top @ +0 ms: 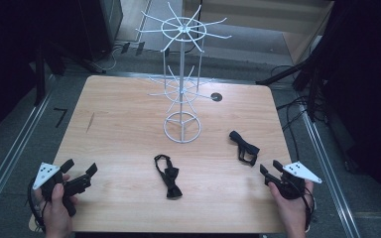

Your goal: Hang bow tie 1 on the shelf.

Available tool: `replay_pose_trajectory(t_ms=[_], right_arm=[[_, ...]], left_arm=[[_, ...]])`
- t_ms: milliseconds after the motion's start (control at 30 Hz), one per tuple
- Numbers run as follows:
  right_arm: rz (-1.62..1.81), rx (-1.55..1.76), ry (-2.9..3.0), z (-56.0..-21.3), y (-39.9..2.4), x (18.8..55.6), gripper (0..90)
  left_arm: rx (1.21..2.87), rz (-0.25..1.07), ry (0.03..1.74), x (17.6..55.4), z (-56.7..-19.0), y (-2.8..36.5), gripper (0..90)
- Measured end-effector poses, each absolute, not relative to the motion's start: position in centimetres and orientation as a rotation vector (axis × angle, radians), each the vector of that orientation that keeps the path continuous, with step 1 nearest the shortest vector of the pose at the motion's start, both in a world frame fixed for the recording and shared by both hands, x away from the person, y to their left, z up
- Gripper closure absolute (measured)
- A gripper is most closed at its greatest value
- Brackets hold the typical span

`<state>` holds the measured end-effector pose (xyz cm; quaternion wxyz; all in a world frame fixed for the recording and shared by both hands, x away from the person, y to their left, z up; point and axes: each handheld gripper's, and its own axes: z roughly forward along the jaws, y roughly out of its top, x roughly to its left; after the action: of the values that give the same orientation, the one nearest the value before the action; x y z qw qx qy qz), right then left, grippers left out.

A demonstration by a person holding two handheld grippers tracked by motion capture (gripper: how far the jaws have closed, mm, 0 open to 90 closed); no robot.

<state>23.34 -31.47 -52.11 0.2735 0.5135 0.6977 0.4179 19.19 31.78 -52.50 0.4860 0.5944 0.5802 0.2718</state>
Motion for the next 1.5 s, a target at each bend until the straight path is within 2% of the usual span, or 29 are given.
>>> replay_pose_trajectory(t_ms=[933, 1500], right_arm=[[1.030, 1.376, 1.953, -51.2, -28.8, 27.6, 47.7], [0.898, 1.427, 2.005, -52.8, -28.0, 30.6, 48.3]], left_arm=[[1.439, 0.647, 1.414, 19.3, -52.5, 31.9, 9.2], [1.446, 0.644, 1.411, 19.5, -52.5, 31.9, 9.2]])
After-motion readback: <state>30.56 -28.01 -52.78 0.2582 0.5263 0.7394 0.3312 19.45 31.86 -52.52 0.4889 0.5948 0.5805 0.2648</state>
